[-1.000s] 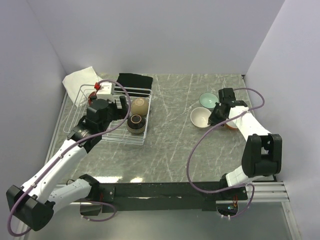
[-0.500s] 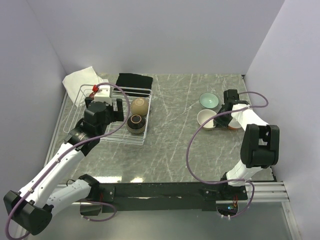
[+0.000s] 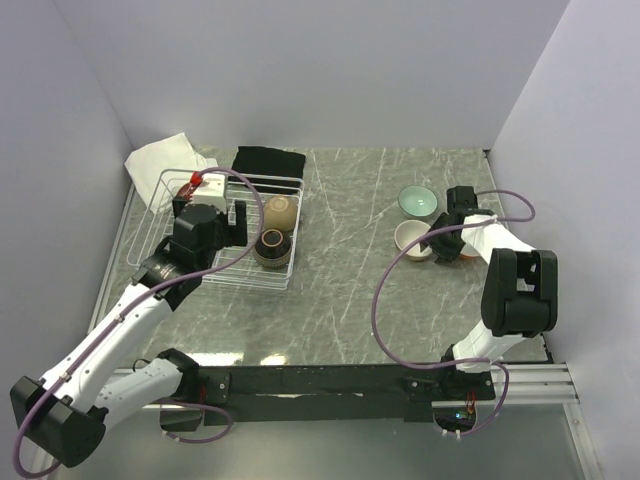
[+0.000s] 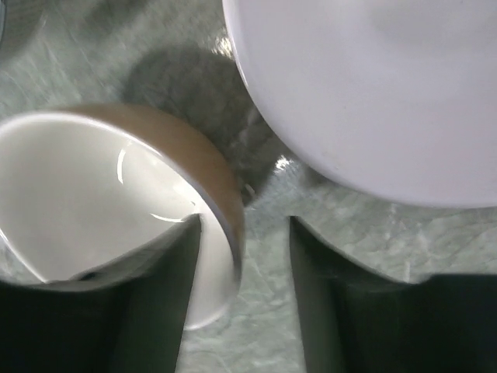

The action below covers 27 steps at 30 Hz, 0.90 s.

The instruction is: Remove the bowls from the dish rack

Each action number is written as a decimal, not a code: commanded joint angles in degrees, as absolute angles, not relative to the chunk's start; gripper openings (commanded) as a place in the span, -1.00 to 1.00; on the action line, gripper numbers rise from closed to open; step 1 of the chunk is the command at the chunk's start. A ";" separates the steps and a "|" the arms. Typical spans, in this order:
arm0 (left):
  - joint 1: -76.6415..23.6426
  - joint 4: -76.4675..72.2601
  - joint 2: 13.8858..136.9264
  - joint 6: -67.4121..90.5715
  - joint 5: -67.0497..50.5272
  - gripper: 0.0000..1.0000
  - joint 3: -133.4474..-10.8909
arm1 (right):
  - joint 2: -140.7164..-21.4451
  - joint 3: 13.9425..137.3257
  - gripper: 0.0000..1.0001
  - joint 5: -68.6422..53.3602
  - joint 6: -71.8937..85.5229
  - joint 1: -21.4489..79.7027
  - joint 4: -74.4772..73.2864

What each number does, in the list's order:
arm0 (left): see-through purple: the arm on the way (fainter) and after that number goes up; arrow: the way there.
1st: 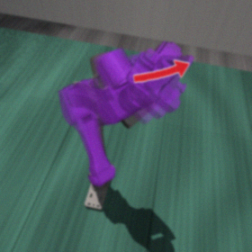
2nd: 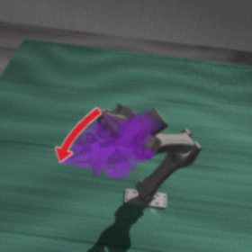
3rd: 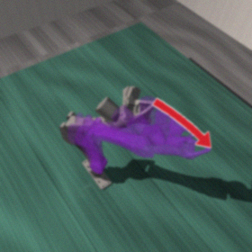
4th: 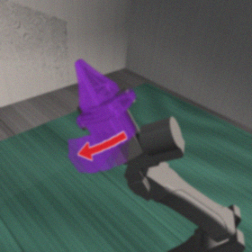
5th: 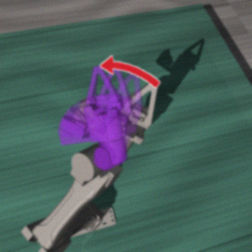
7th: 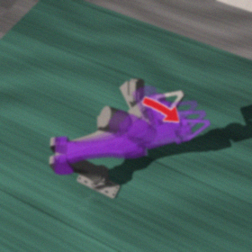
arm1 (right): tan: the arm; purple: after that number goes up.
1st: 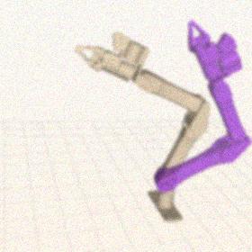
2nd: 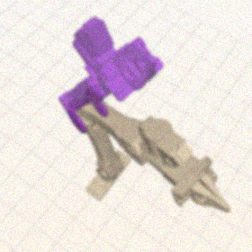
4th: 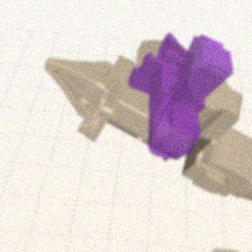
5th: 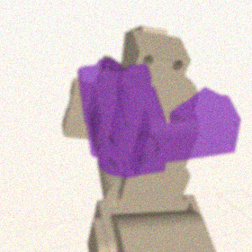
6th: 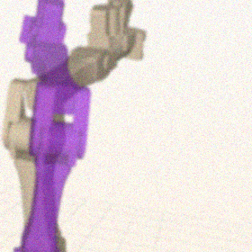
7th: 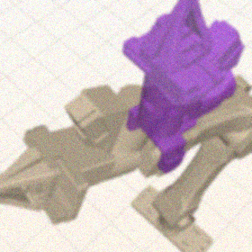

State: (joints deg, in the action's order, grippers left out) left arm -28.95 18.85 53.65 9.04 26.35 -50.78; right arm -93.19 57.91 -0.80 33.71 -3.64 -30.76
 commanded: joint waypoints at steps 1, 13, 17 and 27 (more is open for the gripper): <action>-28.74 20.04 55.02 8.09 26.19 0.99 -53.26 | -88.51 56.87 0.28 -0.09 34.63 -3.78 -29.18; -19.89 24.34 67.84 3.52 23.03 0.99 -62.39 | -71.47 56.78 0.96 2.73 33.67 -1.23 -29.89; -14.95 25.13 74.77 0.62 20.40 0.99 -66.79 | -65.58 55.46 1.00 0.89 32.26 2.09 -26.99; -10.11 29.97 92.36 -6.84 21.97 0.99 -80.32 | -62.32 53.00 0.99 -5.62 32.61 9.75 -22.33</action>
